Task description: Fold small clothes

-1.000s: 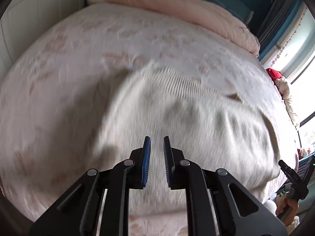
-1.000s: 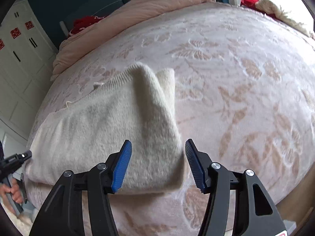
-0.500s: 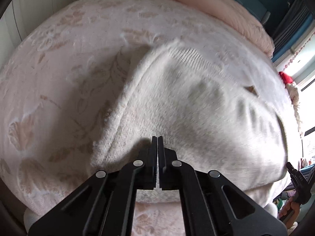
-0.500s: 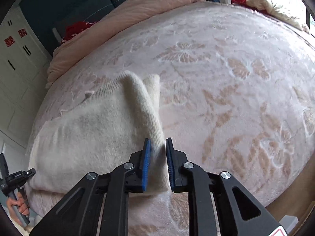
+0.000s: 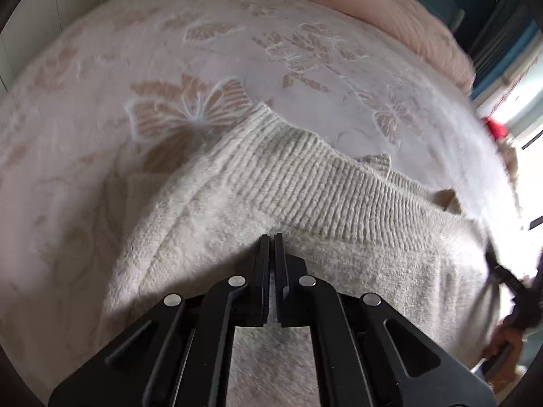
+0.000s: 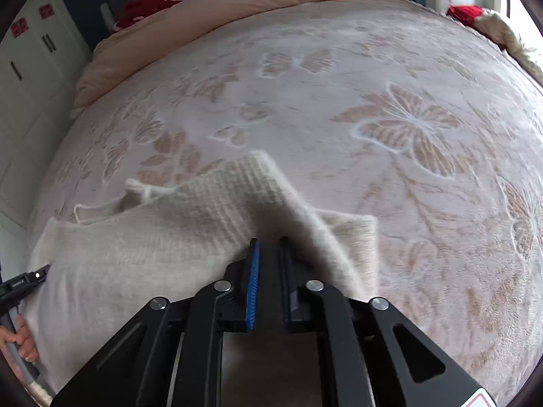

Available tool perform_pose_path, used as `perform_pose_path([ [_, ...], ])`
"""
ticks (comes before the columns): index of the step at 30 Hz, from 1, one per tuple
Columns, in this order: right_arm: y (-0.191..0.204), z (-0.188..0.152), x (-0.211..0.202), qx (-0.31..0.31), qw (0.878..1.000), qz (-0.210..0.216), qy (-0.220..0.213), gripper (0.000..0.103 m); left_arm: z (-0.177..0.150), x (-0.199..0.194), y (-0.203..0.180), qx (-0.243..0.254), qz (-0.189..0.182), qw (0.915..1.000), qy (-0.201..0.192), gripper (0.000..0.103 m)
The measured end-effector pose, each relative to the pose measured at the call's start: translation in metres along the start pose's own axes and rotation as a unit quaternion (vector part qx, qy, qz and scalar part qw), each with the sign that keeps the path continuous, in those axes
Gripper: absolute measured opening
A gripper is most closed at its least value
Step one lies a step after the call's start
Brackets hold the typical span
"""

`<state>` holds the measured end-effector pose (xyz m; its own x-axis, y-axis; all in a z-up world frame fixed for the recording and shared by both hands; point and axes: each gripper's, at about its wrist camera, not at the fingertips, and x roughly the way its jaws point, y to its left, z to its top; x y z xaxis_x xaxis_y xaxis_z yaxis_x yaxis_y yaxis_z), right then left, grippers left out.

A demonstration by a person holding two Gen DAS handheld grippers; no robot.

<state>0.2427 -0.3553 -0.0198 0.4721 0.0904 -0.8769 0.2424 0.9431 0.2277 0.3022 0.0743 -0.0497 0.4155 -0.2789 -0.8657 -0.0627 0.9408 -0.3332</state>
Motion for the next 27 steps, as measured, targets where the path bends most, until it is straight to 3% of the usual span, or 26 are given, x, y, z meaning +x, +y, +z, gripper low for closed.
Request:
perform_pose_path([
  [3,-0.014,0.002,-0.023,0.025,0.999,0.021,-0.005,0.007,0.004,-0.011,0.009,-0.019,-0.033,0.9992,0.007,0.002],
  [4,-0.01,0.003,-0.032,0.013,1.0,0.016,-0.019,0.015,0.008,-0.019,0.006,-0.017,-0.037,0.9992,-0.002,0.002],
  [6,-0.003,0.01,-0.043,0.001,0.999,0.021,-0.04,0.042,0.018,-0.038,-0.004,-0.003,-0.045,0.9983,-0.036,0.004],
  [7,0.001,0.015,-0.044,0.001,0.998,0.029,-0.048,0.059,0.025,-0.043,-0.007,-0.004,-0.045,0.9978,-0.048,0.015],
  [8,0.003,0.023,-0.04,0.001,0.998,0.028,-0.051,0.069,0.033,-0.045,-0.009,-0.01,-0.042,0.9975,-0.056,0.025],
  [9,0.007,0.028,-0.033,-0.003,0.999,0.018,-0.051,0.072,0.043,-0.039,-0.007,-0.024,-0.028,0.9976,-0.058,0.051],
  [10,0.011,0.033,-0.021,-0.01,0.999,0.006,-0.04,0.075,0.053,-0.031,-0.006,-0.033,-0.017,0.9979,-0.053,0.062],
  [12,0.013,0.037,0.004,-0.01,1.0,0.0,-0.003,0.075,0.063,-0.006,0.001,-0.044,0.018,0.9985,-0.025,0.058],
  [13,0.016,0.037,0.017,-0.007,1.0,0.008,0.017,0.066,0.064,0.003,0.006,-0.049,0.03,0.9982,-0.014,0.044],
  [14,0.019,0.035,0.021,-0.009,1.0,0.017,0.024,0.03,0.064,0.009,0.009,-0.05,0.031,0.9982,-0.006,0.033],
  [15,0.022,0.034,0.019,-0.013,0.999,0.029,0.024,0.015,0.063,0.013,0.01,-0.044,0.026,0.9987,0.004,0.014],
  [16,0.027,0.034,0.009,-0.019,0.999,0.033,0.008,0.009,0.062,0.012,0.009,-0.037,0.028,0.9989,0.002,0.012],
  [20,0.009,0.043,-0.032,-0.005,0.997,0.016,-0.075,0.008,0.066,-0.001,0.011,-0.017,0.065,0.9976,-0.02,0.009],
  [21,-0.008,0.045,-0.024,0.016,0.998,0.006,-0.065,0.008,0.067,0.001,0.015,-0.022,0.068,0.9973,-0.019,0.009],
  [24,-0.028,0.037,0.03,0.018,0.999,-0.021,0.029,0.01,0.069,0.027,0.027,-0.036,0.068,0.9969,0.016,0.01],
  [27,-0.018,0.039,0.009,0.005,1.0,-0.024,-0.002,0.016,0.069,0.027,0.019,-0.006,0.086,0.9963,0.002,0.011],
])
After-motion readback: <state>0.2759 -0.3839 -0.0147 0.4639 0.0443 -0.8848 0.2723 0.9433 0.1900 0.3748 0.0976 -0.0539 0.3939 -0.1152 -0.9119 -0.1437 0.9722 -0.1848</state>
